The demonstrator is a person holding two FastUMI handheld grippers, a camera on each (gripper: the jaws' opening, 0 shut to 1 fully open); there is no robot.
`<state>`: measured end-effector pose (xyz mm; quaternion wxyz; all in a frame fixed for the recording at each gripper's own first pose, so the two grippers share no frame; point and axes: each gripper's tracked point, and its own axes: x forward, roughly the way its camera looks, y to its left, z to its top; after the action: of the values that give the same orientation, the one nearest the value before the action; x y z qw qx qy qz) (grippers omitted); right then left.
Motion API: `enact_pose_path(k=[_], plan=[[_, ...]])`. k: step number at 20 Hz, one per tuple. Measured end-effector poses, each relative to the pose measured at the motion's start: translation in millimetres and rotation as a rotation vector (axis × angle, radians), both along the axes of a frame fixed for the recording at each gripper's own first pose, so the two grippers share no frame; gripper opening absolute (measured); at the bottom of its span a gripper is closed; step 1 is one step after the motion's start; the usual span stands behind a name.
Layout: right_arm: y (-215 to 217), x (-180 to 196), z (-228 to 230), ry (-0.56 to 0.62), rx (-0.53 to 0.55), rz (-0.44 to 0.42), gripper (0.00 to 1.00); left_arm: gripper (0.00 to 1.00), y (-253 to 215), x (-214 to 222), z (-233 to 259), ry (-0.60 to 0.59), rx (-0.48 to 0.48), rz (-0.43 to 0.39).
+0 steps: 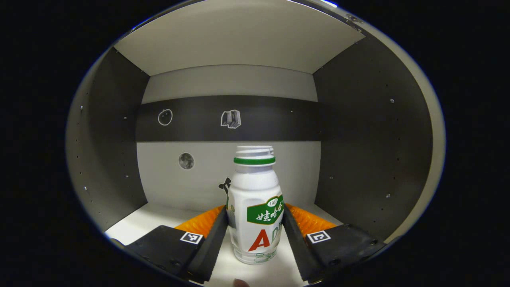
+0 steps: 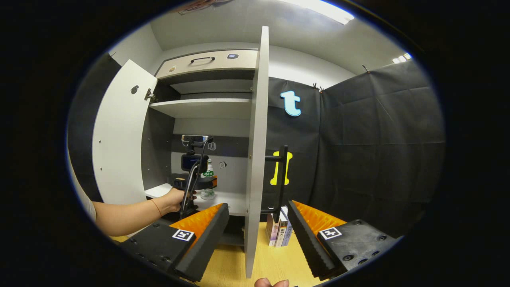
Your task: Grasp the bottle in the cabinet with the left hand and place it on the coaster, then close the right door with the right hand and the left door with the left hand.
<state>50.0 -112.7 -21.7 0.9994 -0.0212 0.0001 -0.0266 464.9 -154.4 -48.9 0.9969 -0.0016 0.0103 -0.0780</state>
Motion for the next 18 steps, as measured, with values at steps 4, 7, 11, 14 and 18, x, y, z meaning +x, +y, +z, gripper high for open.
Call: enact_pose_path(k=[4, 7, 11, 14, 18], plan=[[5, 0, 3, -0.009, 0.008, 0.009, 0.97, 0.79, 5, -12, 15, -0.013, -0.009, -0.008], [11, -5, 6, -0.017, 0.017, 0.012, 0.97, 0.79, 13, -43, 29, -0.031, 0.021, -0.005], [28, -15, 8, -0.021, 0.034, 0.023, 0.97, 0.78, 25, -97, 46, -0.056, -0.002, -0.016], [44, -23, 9, -0.023, 0.032, 0.032, 0.97, 0.78, 41, -139, 55, -0.073, -0.011, -0.020], [62, -33, 11, -0.031, 0.031, 0.046, 0.97, 0.78, 64, -200, 58, -0.091, 0.012, -0.013]])
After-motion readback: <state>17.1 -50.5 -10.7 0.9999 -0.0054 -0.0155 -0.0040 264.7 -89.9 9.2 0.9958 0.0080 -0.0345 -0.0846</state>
